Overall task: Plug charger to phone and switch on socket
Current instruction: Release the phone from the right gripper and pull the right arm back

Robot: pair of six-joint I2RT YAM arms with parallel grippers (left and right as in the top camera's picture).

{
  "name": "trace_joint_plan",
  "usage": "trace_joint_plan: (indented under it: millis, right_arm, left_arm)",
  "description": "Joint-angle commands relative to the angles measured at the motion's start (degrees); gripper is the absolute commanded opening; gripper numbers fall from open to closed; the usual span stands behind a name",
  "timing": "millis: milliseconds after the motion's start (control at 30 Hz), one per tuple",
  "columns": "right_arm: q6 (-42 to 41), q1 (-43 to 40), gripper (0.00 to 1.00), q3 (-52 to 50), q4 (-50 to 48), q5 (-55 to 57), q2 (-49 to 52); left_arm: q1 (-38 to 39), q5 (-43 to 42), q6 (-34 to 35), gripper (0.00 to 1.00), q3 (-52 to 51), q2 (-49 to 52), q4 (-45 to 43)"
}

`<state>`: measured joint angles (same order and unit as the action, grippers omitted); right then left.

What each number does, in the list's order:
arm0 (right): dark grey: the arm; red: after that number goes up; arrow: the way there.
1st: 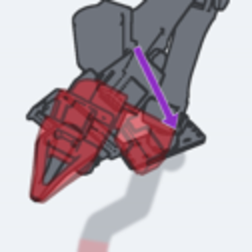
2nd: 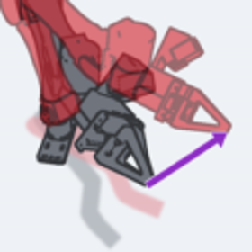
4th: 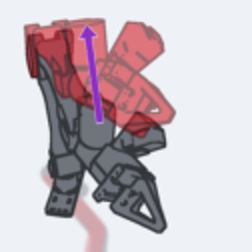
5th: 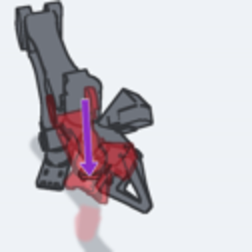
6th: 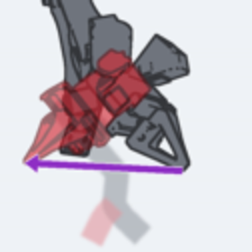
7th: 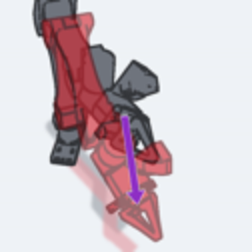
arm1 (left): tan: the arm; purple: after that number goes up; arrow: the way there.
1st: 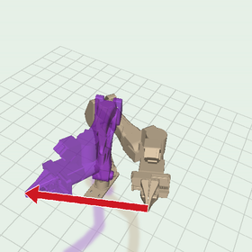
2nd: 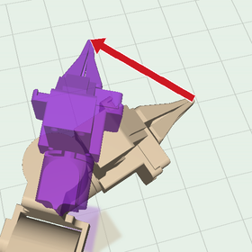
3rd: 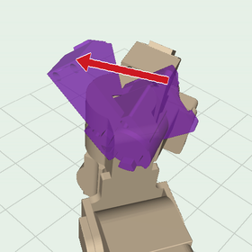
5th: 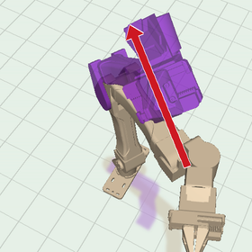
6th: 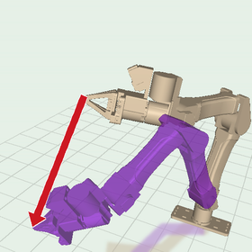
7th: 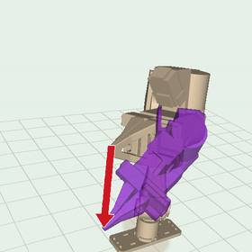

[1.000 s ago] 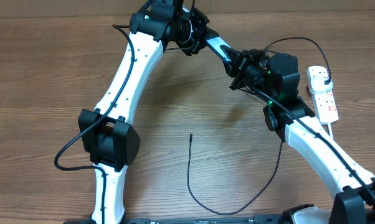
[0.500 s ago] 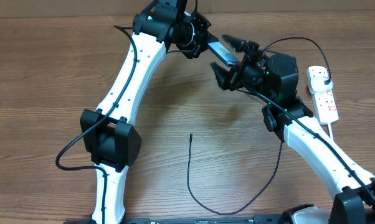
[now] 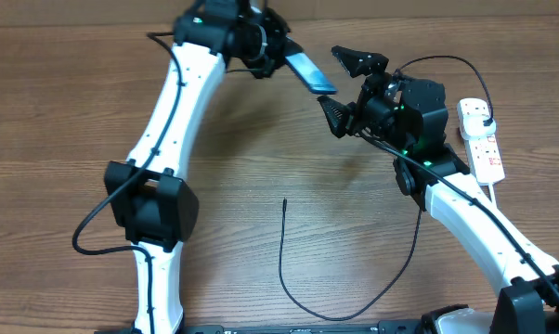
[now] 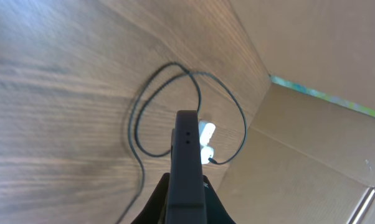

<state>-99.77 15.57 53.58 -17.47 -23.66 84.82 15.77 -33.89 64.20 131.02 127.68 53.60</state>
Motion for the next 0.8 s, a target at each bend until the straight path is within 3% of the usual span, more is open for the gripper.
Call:
trace_joint_plan:
  millis: [0, 267, 400, 500, 767]
  right_arm:
    - [10.47, -1.03, 1.00, 1.44, 0.74, -0.87, -0.57]
    - [21.31, -1.20, 1.00, 1.46, 1.55, -1.68, -0.57]
    - [32.30, -1.18, 1.00, 1.44, 1.75, -3.89, -0.57]
    - [41.05, -1.18, 1.00, 1.46, 4.79, -5.16, -0.57]
    - [52.28, -1.18, 1.00, 1.46, 13.25, -5.09, -0.57]
  left_arm:
    - [-2.84, -5.88, -7.69, 0.04, 1.16, -1.79, 0.07]
    - [-8.02, -8.37, -13.27, 0.04, 1.16, -1.79, 2.99]
    - [-9.33, -12.22, -18.53, 0.04, 1.16, -1.79, 3.08]
    - [-9.46, -14.56, -23.37, 0.04, 1.16, -1.79, 3.39]
    - [-9.46, -15.87, -29.53, 0.04, 1.16, -1.79, 3.58]
